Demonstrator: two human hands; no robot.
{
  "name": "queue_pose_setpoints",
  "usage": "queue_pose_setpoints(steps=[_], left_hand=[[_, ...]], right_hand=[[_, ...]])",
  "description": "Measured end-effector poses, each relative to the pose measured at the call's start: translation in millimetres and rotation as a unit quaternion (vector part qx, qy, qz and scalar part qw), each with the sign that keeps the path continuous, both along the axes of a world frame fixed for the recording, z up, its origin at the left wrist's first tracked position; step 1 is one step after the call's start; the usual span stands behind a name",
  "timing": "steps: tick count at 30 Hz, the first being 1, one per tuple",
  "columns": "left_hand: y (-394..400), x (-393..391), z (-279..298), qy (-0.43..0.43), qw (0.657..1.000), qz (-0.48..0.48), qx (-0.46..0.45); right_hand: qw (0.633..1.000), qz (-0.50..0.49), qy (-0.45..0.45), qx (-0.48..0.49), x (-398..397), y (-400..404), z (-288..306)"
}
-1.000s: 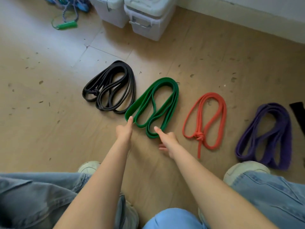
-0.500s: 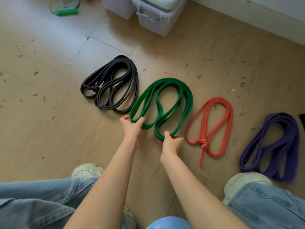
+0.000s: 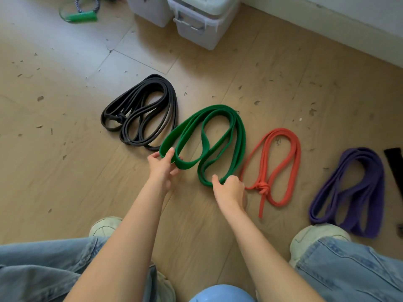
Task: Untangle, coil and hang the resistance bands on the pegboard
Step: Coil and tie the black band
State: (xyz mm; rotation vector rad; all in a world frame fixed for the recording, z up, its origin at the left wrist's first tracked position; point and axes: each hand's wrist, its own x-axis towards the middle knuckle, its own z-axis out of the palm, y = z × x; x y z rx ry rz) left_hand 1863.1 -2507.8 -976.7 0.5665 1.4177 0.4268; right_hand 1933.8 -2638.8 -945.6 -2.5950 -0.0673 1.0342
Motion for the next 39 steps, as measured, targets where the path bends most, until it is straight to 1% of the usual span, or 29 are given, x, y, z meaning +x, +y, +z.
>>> queue_pose_setpoints(steps=[1,2,3,6,7,9,11,14,15,17,19,20,22,24,25,26,27,28,30,31,32,33,34,35,36,37,39], left_hand=[[0.1,0.1,0.6,-0.003,1.0,-0.002,0.001],[-0.6,-0.2,1.4,-0.005,1.0,-0.005,0.004],[-1.0,-0.1,1.8,-0.005,1.0,-0.009,0.006],[-2.0,-1.0,1.9,-0.008,1.0,-0.005,0.002],[-2.0,-0.9,2.4,-0.011,1.0,-0.005,-0.001],[-2.6,-0.2,2.2,-0.014,1.0,-0.008,-0.007],[-3.9,0.8,2.8,-0.015,1.0,-0.012,-0.006],[-3.7,-0.8,4.8,-0.023,1.0,-0.012,-0.009],[-3.2,-1.7,5.9,-0.03,0.999,-0.012,-0.013],[-3.5,-3.3,6.7,-0.051,0.998,-0.004,-0.023],[-3.0,-5.9,4.1,-0.055,0.998,0.004,-0.022],[-1.5,-8.0,1.1,-0.033,0.999,0.0,-0.005],[3.1,-12.7,-7.1,0.054,0.996,-0.025,0.059],[6.2,-14.5,-10.9,0.118,0.98,-0.077,0.144],[5.9,-14.0,-11.2,0.126,0.968,-0.118,0.183],[4.0,-12.6,-9.5,0.116,0.958,-0.16,0.209],[1.2,-11.2,-6.5,0.093,0.953,-0.192,0.215],[-1.1,-11.2,-3.1,0.051,0.958,-0.203,0.198],[-0.5,-16.4,5.0,-0.081,0.975,-0.176,0.105],[2.3,-21.2,7.8,-0.142,0.976,-0.158,0.054],[5.7,-25.2,10.1,-0.172,0.972,-0.158,0.012],[8.8,-26.4,11.7,-0.16,0.969,-0.186,-0.01],[10.0,-24.7,11.9,-0.12,0.968,-0.221,-0.013],[9.0,-21.0,11.3,-0.07,0.969,-0.238,-0.006],[7.0,-15.7,10.2,-0.031,0.973,-0.229,0.003],[5.2,-9.9,8.9,-0.012,0.979,-0.201,0.015],[6.2,-4.1,7.7,0.004,0.99,-0.138,0.039]], right_hand=[[0.995,0.059,-0.078,0.004,-1.1,-0.9,0.9],[0.986,0.099,-0.135,0.025,-3.6,0.4,2.5],[0.977,0.124,-0.168,0.04,-5.5,3.2,3.6],[0.963,0.142,-0.222,0.05,-5.5,8.3,3.2],[0.96,0.155,-0.227,0.051,-5.5,8.6,2.2],[0.957,0.19,-0.209,0.065,-5.8,6.8,-3.5],[0.947,0.241,-0.187,0.104,-7.0,6.2,-9.4],[0.898,0.357,-0.208,0.153,-7.0,19.0,-14.9],[0.886,0.385,-0.209,0.152,-6.3,26.3,-16.4],[0.875,0.419,-0.197,0.142,-4.6,39.1,-19.2],[0.878,0.419,-0.177,0.146,-1.1,46.1,-20.8],[0.886,0.405,-0.166,0.154,1.0,46.9,-20.4],[0.9,0.366,-0.156,0.179,6.0,43.9,-17.9],[0.908,0.329,-0.155,0.209,10.2,43.3,-14.4],[0.909,0.318,-0.154,0.221,11.3,45.3,-13.2],[0.91,0.317,-0.147,0.223,11.9,49.2,-12.7],[0.91,0.33,-0.132,0.214,11.6,54.0,-12.8],[0.908,0.351,-0.113,0.199,10.3,59.1,-13.4],[0.902,0.389,-0.081,0.17,7.5,66.7,-13.7],[0.898,0.402,-0.074,0.161,7.3,69.1,-13.5],[0.894,0.416,-0.071,0.154,7.1,70.3,-13.5],[0.886,0.433,-0.072,0.147,7.1,71.2,-13.8],[0.876,0.455,-0.074,0.143,6.8,71.4,-13.3],[0.866,0.474,-0.074,0.142,6.4,70.6,-12.3],[0.86,0.484,-0.068,0.146,6.3,67.5,-10.8],[0.863,0.476,-0.06,0.16,7.0,61.3,-9.5],[0.896,0.393,-0.06,0.199,11.4,41.3,-6.3]])
